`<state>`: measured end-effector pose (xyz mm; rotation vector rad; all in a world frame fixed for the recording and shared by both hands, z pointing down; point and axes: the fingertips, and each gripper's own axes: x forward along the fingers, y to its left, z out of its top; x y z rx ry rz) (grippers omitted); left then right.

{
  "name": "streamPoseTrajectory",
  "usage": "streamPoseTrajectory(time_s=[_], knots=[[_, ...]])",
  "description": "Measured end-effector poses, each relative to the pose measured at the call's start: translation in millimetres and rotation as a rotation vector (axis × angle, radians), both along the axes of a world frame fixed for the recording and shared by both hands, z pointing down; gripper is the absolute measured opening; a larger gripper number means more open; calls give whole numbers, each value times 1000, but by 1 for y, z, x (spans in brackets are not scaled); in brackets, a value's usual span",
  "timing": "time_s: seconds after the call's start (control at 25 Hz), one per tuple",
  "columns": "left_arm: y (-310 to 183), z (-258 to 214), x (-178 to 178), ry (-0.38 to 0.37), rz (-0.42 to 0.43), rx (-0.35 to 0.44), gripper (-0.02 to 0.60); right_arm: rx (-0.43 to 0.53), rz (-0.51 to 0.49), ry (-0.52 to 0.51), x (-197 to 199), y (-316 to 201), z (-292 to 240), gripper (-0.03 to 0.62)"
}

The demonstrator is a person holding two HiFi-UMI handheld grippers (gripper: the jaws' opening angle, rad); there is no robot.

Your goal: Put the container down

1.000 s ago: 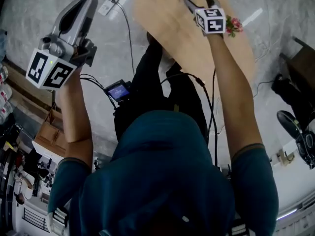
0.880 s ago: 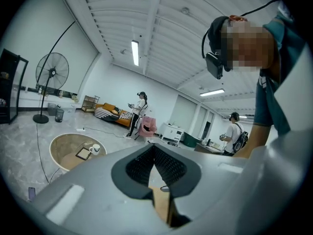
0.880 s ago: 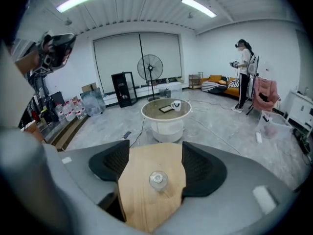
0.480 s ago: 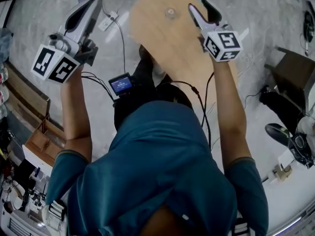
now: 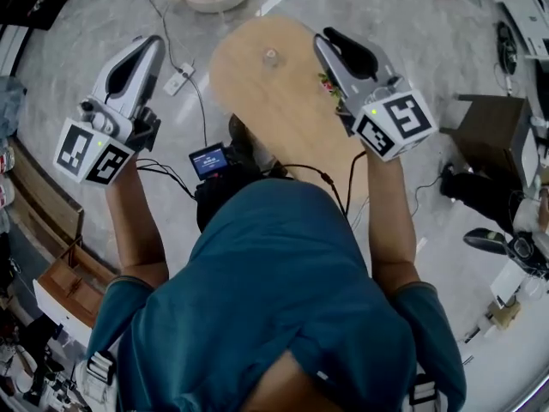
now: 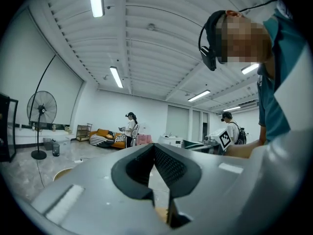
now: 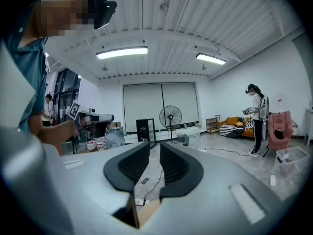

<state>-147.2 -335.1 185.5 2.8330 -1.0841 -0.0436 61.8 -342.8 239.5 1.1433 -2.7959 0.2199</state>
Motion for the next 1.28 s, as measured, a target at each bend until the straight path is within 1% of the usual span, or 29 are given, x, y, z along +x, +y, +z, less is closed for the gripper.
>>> streamPoseTrajectory(time_s=[0.16, 0.24, 0.28, 0.48, 0.84, 1.28], knots=[[25, -15, 5, -18, -2, 52, -5, 23, -5, -11, -2, 32, -33, 73], [36, -21, 12, -15, 6, 65, -4, 43, -7, -36, 2, 48, -50, 41], [41, -24, 15, -12, 12, 69, -3, 47, -8, -49, 5, 56, -58, 11], [58, -30, 27, 2, 34, 74, -5, 55, 2, -33, 11, 86, -78, 9], [84, -32, 40, 9, 46, 81, -5, 46, 6, -21, 23, 121, -83, 9], [84, -23, 33, 21, 36, 65, -3, 36, -2, -15, 19, 119, -76, 9]])
